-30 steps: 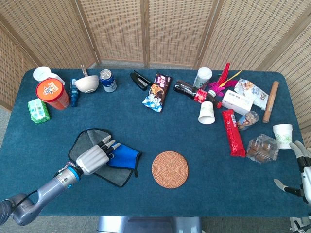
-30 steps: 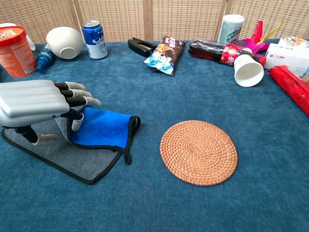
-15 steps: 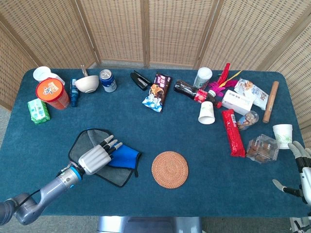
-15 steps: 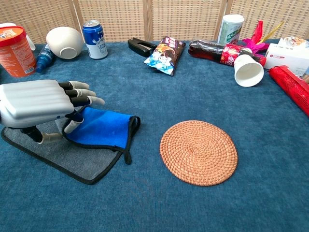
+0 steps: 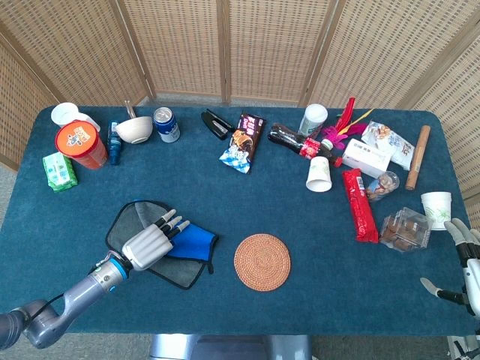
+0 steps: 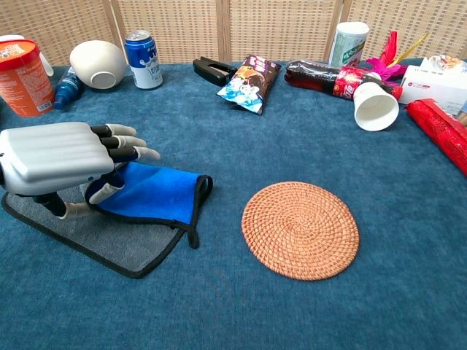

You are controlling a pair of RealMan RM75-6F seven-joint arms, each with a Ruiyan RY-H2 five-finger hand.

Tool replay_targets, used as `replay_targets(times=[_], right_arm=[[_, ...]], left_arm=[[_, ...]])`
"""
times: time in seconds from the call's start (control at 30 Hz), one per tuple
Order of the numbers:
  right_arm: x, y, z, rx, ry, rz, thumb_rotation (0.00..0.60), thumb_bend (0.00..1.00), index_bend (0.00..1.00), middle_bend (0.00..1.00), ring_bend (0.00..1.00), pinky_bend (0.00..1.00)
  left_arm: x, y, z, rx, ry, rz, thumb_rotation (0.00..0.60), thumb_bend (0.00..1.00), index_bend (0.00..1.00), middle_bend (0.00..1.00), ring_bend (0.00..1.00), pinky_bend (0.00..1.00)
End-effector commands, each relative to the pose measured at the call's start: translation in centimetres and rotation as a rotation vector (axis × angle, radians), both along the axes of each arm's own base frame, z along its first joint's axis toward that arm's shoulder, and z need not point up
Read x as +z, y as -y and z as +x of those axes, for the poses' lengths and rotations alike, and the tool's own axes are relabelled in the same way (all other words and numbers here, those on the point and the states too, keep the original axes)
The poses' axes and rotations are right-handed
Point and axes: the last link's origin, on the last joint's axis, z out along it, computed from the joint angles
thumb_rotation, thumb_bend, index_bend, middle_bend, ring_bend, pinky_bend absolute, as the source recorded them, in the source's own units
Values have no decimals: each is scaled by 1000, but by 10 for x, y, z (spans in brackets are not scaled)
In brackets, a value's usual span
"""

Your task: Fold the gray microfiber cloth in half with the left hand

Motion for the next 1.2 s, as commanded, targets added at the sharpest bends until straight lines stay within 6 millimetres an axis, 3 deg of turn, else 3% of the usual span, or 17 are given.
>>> replay_targets(times=[0.03,0.83,1.2], right_arm=[[0,0,0,0,0,1,600,0,0,0,0,0],[-2,0,1,3,-6,4,600,0,0,0,0,0],[-3,0,2,5,-10,9,600,0,0,0,0,0]], left_arm=[[3,1,-1,25,8,-14,600,423,624,0,0,0],[21,20,-15,57,24,-62,600,422,624,0,0,0],[32,19,-21,72,34,-49,600,424,624,0,0,0]])
